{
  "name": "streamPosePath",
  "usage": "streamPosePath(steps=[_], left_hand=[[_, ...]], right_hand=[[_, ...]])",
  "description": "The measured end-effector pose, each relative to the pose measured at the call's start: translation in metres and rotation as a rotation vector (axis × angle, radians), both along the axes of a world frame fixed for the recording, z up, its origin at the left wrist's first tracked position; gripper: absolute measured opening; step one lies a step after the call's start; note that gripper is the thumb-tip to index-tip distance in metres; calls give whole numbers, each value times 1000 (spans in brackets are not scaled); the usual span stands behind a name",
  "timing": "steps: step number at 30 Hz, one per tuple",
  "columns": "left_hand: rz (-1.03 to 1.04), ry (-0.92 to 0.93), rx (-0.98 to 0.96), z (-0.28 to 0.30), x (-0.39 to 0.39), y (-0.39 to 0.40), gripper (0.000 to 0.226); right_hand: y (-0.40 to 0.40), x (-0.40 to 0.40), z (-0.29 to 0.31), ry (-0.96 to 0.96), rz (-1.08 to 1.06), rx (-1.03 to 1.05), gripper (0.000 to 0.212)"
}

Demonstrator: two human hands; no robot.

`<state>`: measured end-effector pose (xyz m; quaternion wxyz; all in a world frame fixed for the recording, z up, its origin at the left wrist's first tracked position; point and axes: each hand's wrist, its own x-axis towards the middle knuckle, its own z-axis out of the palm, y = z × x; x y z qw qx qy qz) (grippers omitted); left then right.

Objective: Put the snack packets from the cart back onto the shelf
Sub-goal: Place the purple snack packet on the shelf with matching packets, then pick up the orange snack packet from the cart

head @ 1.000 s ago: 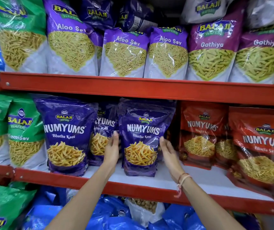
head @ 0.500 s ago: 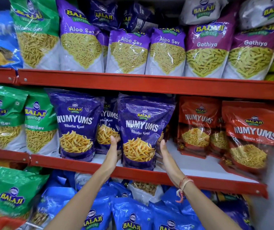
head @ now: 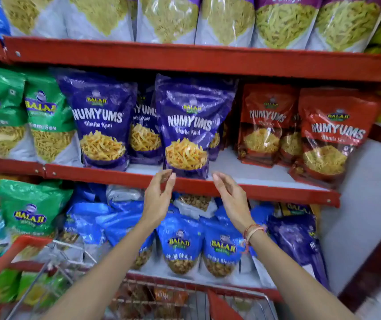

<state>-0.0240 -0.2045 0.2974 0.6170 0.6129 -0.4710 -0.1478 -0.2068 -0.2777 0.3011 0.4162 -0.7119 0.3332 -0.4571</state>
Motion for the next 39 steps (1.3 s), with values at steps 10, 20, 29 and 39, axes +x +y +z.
streamPosePath(steps=[10,20,29,39], left_hand=[[-211,54,362,-139,-60,49,40],[-301,93,770,-252,-99,51,66],[-275,118,853,-305,-115,23,66],[-337,87,874,-325,-117,28,71]], right_hand=[[60,-103,-145,292,-137,321,39],[121,-172,-270,519,-256,617,67],[120,-162,-331,445,-353,853,48],[115,-156,-350,322,-515,945,31]])
